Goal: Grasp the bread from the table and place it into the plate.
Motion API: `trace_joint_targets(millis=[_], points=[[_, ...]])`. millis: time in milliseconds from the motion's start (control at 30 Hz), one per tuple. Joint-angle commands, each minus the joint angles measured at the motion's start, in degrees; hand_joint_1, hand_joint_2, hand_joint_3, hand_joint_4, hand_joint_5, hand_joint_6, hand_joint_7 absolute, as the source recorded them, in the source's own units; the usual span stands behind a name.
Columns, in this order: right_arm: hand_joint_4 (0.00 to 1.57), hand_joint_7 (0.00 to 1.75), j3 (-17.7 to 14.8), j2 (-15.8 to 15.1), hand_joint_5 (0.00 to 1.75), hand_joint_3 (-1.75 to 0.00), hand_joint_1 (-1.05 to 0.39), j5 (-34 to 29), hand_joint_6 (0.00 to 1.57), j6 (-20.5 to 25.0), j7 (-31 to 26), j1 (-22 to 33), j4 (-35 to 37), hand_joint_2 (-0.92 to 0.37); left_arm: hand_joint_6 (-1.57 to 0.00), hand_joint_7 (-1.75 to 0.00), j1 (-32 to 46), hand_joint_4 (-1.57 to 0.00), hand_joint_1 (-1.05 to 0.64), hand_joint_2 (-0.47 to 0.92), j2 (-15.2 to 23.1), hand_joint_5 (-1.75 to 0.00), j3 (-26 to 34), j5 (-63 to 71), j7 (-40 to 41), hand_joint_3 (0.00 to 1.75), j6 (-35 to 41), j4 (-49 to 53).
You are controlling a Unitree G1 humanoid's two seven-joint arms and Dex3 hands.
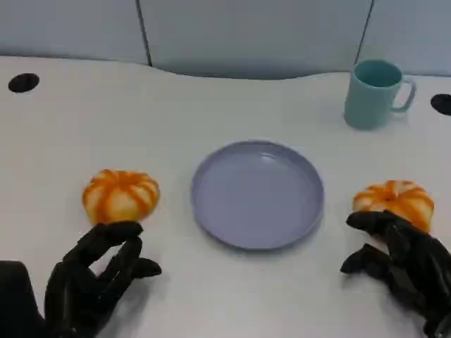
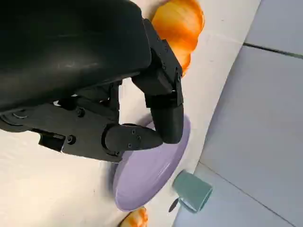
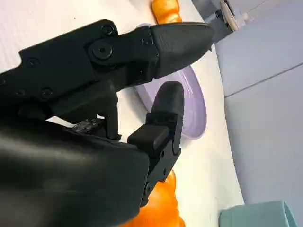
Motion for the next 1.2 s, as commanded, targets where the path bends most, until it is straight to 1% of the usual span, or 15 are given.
trace_joint_targets(millis=[33, 333, 467, 733, 1067, 1167, 1200], points=[[0.62, 0.97, -0.17, -0.6, 1.39, -0.29, -0.43, -0.27, 0.6, 1.25, -0.25, 0.65, 0.65, -0.92, -0.66, -1.1, -0.51, -0.64, -0.29, 0.92, 0.94, -1.45, 0.46, -0.24, -0.4, 0.29, -0.71, 0.84], [0.59, 0.97, -0.38, -0.56, 1.39, -0.27, -0.44, -0.09, 0.59, 1.08, 0.08, 0.8, 0.83, -0.92, -0.66, -1.11, -0.21, -0.64, -0.29, 0.92, 0.93, -1.46, 0.29, -0.21, -0.4, 0.25, -0.4, 0.34], [0.59, 0.96, -0.34, -0.6, 1.39, -0.26, -0.44, -0.1, 0.59, 1.5, -0.02, 0.94, 0.38, -0.92, -0.64, -1.13, -0.13, -0.63, -0.27, 0.92, 0.76, -1.47, 0.43, -0.68, -0.27, 0.28, 0.13, -0.02], [0.6, 0.96, -0.32, -0.41, 1.38, -0.26, -0.44, 0.09, 0.6, 1.54, 0.03, 1.03, 0.4, -0.92, -0.64, -1.13, 0.01, -0.62, -0.28, 0.92, 0.99, -1.47, 0.58, -0.66, 0.01, 0.29, 1.16, -0.74], [0.61, 0.96, 0.06, -0.31, 1.37, -0.25, -0.44, -0.16, 0.61, 2.2, -0.38, 1.35, -0.54, -0.92, -0.65, -1.15, -0.04, -0.63, -0.28, 0.92, 1.46, -1.49, 0.62, 0.2, -0.63, 0.29, -0.92, 0.07], [0.61, 0.96, 0.45, 0.12, 1.36, -0.25, -0.44, -0.64, 0.6, 1.52, -0.63, 1.28, -0.53, -0.92, -0.67, -1.13, -0.24, -0.64, -0.29, 0.92, 2.99, -1.48, -1.09, 5.69, -1.58, 0.28, -10.37, 1.6], [0.61, 0.96, 0.58, 0.41, 1.37, -0.25, -0.44, -0.81, 0.6, 1.24, -0.88, 1.16, -0.48, -0.92, -0.68, -1.08, -0.44, -0.64, -0.29, 0.92, 3.69, -1.39, -1.64, 7.36, -1.84, 0.27, -13.08, 1.93]])
